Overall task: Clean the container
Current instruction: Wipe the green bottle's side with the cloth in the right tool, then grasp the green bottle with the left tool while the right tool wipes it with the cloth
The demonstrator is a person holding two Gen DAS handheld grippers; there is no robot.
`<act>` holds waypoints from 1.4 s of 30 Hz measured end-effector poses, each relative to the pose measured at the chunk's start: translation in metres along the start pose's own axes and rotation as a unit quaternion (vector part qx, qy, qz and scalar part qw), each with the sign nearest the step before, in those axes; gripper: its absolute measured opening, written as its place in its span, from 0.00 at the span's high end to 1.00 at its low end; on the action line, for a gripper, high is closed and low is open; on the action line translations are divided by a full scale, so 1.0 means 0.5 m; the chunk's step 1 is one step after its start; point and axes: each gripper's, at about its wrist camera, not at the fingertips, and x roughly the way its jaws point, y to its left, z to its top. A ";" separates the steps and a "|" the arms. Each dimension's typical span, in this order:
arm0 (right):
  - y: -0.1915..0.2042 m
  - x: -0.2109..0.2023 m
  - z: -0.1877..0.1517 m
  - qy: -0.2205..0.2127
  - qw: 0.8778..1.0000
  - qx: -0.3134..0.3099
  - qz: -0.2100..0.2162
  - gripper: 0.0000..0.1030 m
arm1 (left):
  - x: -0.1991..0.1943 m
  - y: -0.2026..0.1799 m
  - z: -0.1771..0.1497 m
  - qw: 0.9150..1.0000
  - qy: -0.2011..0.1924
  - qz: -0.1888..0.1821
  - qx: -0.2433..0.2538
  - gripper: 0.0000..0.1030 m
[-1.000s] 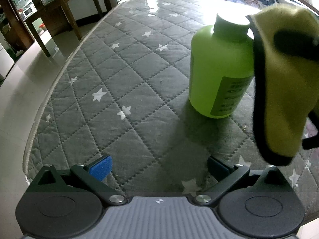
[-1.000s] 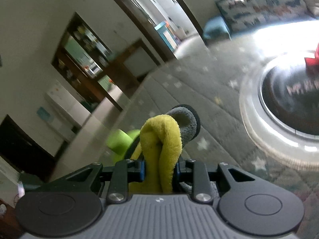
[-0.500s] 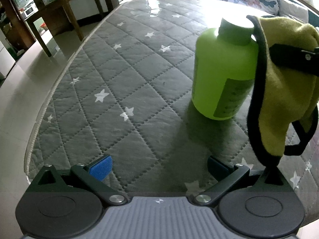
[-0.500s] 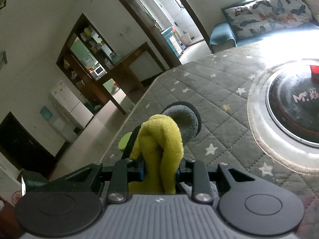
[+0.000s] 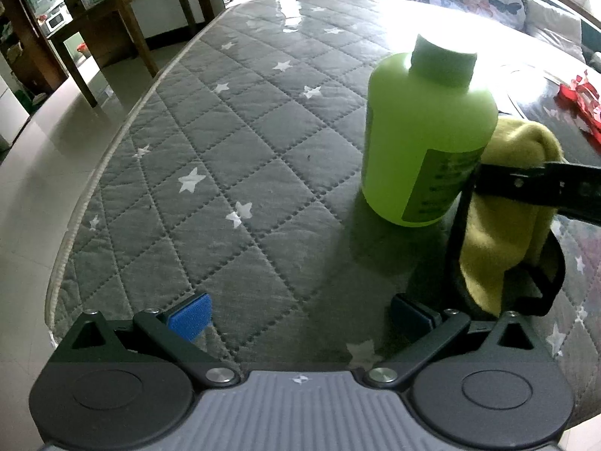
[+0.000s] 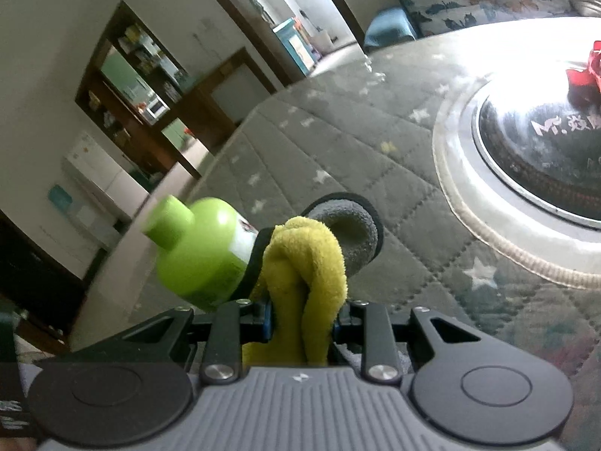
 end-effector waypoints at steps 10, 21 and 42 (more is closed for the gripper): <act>-0.003 -0.023 0.056 -0.032 0.998 0.020 0.044 0.75 | 0.000 -0.004 0.003 1.000 -0.004 -0.005 0.005 0.00; -0.009 0.031 0.104 -0.005 0.997 0.016 0.076 0.75 | -0.009 -0.001 0.011 1.000 -0.016 -0.008 0.008 0.00; 0.010 0.022 0.006 0.052 0.992 -0.080 0.082 0.75 | -0.054 0.033 0.016 0.997 -0.062 -0.034 -0.022 0.00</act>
